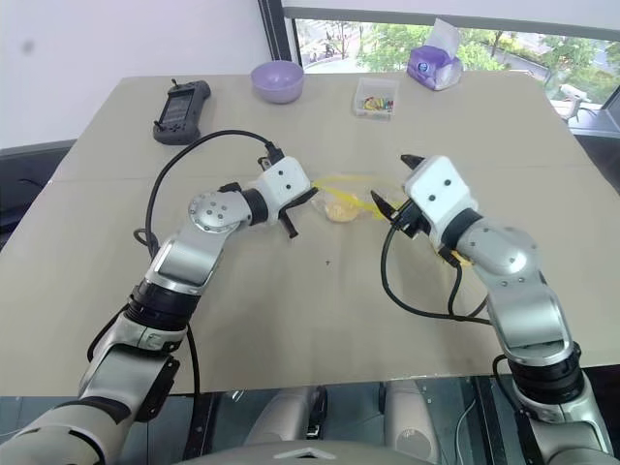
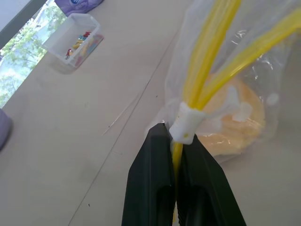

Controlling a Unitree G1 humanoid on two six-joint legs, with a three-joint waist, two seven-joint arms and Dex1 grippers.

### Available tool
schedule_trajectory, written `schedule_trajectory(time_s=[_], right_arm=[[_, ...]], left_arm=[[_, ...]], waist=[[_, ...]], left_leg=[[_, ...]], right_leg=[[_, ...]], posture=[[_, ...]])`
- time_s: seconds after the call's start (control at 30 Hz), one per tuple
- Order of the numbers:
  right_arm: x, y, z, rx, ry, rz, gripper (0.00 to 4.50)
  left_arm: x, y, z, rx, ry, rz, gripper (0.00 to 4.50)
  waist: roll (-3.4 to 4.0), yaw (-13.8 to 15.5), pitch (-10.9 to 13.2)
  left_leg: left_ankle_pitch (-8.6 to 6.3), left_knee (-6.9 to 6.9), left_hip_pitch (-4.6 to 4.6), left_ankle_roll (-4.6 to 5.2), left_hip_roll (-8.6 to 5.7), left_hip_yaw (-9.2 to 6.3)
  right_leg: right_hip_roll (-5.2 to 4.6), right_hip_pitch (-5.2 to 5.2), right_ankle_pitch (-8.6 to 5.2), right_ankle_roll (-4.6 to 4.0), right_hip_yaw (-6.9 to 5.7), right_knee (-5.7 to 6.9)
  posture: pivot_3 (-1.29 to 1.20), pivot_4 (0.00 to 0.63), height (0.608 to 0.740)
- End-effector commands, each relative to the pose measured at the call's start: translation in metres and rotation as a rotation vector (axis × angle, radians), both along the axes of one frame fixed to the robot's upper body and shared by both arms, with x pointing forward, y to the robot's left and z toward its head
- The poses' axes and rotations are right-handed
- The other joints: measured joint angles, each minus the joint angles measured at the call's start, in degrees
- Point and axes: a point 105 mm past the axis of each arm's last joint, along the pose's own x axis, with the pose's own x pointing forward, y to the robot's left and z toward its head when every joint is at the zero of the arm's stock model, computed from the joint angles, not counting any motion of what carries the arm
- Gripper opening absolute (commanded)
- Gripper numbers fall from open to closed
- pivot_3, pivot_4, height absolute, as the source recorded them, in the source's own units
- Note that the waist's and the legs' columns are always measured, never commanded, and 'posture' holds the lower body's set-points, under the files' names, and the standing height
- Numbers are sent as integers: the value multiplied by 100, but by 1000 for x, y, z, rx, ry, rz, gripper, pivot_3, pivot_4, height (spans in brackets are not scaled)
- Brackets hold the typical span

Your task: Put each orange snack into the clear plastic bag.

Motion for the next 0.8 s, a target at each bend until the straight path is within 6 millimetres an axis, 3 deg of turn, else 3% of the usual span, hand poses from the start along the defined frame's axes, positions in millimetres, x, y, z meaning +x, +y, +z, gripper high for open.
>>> schedule_trajectory(time_s=[0.03, 0.2, 0.33, 0.37, 0.5, 0.8], right_arm=[[-14, 1, 15, 22, -47, 29, 3587], [-26, 11, 7, 40, 16, 100, 3587], [-26, 14, 0, 44, 83, 106, 2395], [-24, 16, -3, 51, 102, 98, 1774], [-15, 22, -13, 61, 146, 70, 36], [13, 23, -29, 203, 261, -68, 36]], left_arm=[[1, -3, 16, -3, -54, -3, 0], [1, -6, 18, -10, -54, -8, 0], [2, -8, 20, -13, -57, -9, 0], [2, -9, 20, -15, -58, -13, 0], [0, -12, 21, -20, -69, -27, 0], [-13, -20, 20, -13, -110, -104, 0]], waist=[[0, 2, 0], [0, 2, 0], [0, 2, 0], [0, -1, 0], [0, -3, 0], [0, 0, 0]], left_leg=[[0, 0, 0, 0, 0, 0], [0, 0, -1, 0, 0, 0], [0, 1, 0, 1, 0, 0], [0, 1, 0, 1, 0, 0], [0, 1, 1, 0, 1, 0], [1, 1, -1, -1, 0, -1]], right_leg=[[0, 0, 0, 0, 0, 0], [0, 0, 0, 0, 0, 0], [0, 0, 0, 0, 0, 0], [0, 0, 0, 0, 0, 0], [1, 0, 0, 0, 0, 2], [-1, -1, 0, 0, 1, 1]], posture=[[0, 150, 740], [0, 150, 740], [0, 150, 740], [0, 150, 740], [0, 150, 740], [0, 150, 740]])
